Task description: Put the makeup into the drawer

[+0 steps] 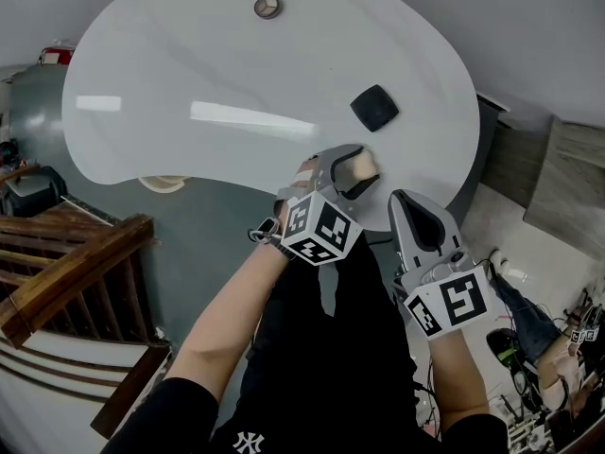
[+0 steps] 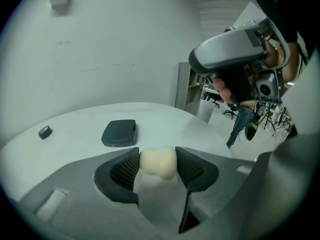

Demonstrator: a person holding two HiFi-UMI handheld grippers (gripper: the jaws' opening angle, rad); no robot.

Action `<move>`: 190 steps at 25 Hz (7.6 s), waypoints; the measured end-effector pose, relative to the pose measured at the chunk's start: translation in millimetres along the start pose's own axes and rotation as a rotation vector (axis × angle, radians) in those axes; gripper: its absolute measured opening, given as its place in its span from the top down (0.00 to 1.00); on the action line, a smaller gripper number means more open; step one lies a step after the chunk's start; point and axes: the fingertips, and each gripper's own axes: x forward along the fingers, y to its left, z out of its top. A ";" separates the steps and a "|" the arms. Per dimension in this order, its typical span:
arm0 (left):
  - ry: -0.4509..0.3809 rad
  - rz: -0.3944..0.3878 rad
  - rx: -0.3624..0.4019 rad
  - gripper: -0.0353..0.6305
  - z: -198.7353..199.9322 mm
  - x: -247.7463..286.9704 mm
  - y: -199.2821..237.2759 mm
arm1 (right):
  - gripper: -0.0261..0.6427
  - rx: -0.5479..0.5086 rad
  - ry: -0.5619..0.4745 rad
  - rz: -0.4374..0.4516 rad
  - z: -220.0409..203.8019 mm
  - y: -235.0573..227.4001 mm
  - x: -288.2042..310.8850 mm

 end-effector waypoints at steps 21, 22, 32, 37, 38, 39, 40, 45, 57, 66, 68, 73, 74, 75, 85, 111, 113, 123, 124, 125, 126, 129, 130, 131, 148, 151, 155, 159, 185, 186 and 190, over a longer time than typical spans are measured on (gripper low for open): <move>-0.138 0.153 -0.151 0.60 42.0 -128.0 33.5 | 0.94 -0.141 -0.054 0.166 81.7 84.9 29.7; -0.144 0.169 -0.160 0.60 42.6 -136.4 36.8 | 0.94 -0.149 -0.054 0.180 84.4 91.2 32.4; -0.184 0.342 -0.253 0.60 35.4 -208.8 61.0 | 0.94 -0.224 -0.052 0.330 99.9 151.5 53.7; -0.192 0.410 -0.281 0.60 26.0 -241.3 66.8 | 0.94 -0.248 -0.051 0.393 102.7 184.6 64.8; -0.196 0.424 -0.289 0.60 23.9 -249.0 68.4 | 0.94 -0.253 -0.050 0.406 103.6 192.6 67.1; -0.201 0.439 -0.298 0.60 21.6 -256.8 70.2 | 0.94 -0.259 -0.049 0.420 104.4 200.7 69.4; -0.206 0.453 -0.308 0.60 19.2 -264.6 72.2 | 0.94 -0.266 -0.048 0.433 105.0 208.8 71.8; -0.230 0.523 -0.350 0.60 0.7 -305.6 83.0 | 0.94 -0.302 -0.041 0.492 103.1 251.2 86.0; -0.268 0.611 -0.380 0.60 -68.9 -408.5 118.4 | 0.94 -0.366 -0.044 0.550 89.4 366.8 139.9; -0.287 0.672 -0.451 0.60 -142.1 -466.4 144.2 | 0.94 -0.377 -0.002 0.623 54.0 450.2 195.2; -0.284 0.684 -0.467 0.60 -161.1 -474.2 149.3 | 0.94 -0.382 0.009 0.642 42.9 464.8 207.6; -0.279 0.710 -0.506 0.60 -207.4 -493.5 168.0 | 0.94 -0.385 0.047 0.670 18.5 496.6 242.7; -0.280 0.714 -0.514 0.60 -216.2 -496.8 172.4 | 0.94 -0.387 0.054 0.673 13.9 502.1 250.2; -0.281 0.717 -0.521 0.60 -224.6 -499.1 177.0 | 0.94 -0.391 0.059 0.675 9.5 506.7 257.6; -0.264 0.701 -0.552 0.60 -310.6 -496.1 218.5 | 0.94 -0.435 0.056 0.653 -41.8 533.8 327.9; -0.175 0.621 -0.514 0.60 -528.3 -362.8 264.7 | 0.94 -0.505 0.123 0.573 -246.8 472.9 478.0; -0.172 0.620 -0.523 0.60 -537.0 -352.7 269.5 | 0.94 -0.504 0.123 0.564 -252.8 467.0 485.2; -0.122 0.605 -0.546 0.60 -582.7 -314.0 285.6 | 0.94 -0.512 0.143 0.556 -282.0 457.7 513.1; -0.110 0.601 -0.543 0.60 -586.4 -309.9 286.6 | 0.94 -0.512 0.146 0.555 -284.1 456.0 515.0; -0.098 0.598 -0.539 0.60 -589.6 -306.1 287.5 | 0.94 -0.512 0.148 0.553 -285.7 454.1 516.9; -0.086 0.596 -0.536 0.60 -592.5 -302.9 288.5 | 0.94 -0.512 0.150 0.552 -286.9 452.3 518.7; -0.056 0.590 -0.535 0.59 -601.7 -296.2 290.4 | 0.94 -0.510 0.157 0.550 -291.2 448.7 524.0; -0.048 0.587 -0.537 0.59 -604.5 -294.2 290.4 | 0.94 -0.510 0.161 0.550 -292.9 447.9 525.3; -0.040 0.586 -0.539 0.59 -606.7 -292.2 290.4 | 0.94 -0.509 0.164 0.551 -294.2 447.4 526.3; -0.009 0.601 -0.575 0.55 -601.9 -298.1 291.3 | 0.94 -0.508 0.209 0.574 -287.6 455.3 517.5; -0.034 0.590 -0.613 0.55 -589.4 -308.9 281.6 | 0.94 -0.504 0.219 0.580 -280.7 463.8 504.6; -0.074 0.600 -0.664 0.55 -566.1 -336.1 271.2 | 0.94 -0.499 0.211 0.598 -258.0 483.1 488.1; -0.125 0.623 -0.709 0.56 -526.7 -379.8 263.6 | 0.94 -0.508 0.194 0.622 -218.4 507.0 465.7; -0.408 0.918 -0.723 0.93 -249.4 -619.6 248.5 | 0.94 -0.510 0.031 0.702 28.4 594.7 328.8; -0.417 0.920 -0.717 0.93 -240.7 -622.7 246.6 | 0.94 -0.511 0.025 0.700 35.4 593.6 325.1; -0.453 0.927 -0.690 0.93 -207.9 -634.2 247.3 | 0.94 -0.517 -0.003 0.682 67.6 591.3 314.5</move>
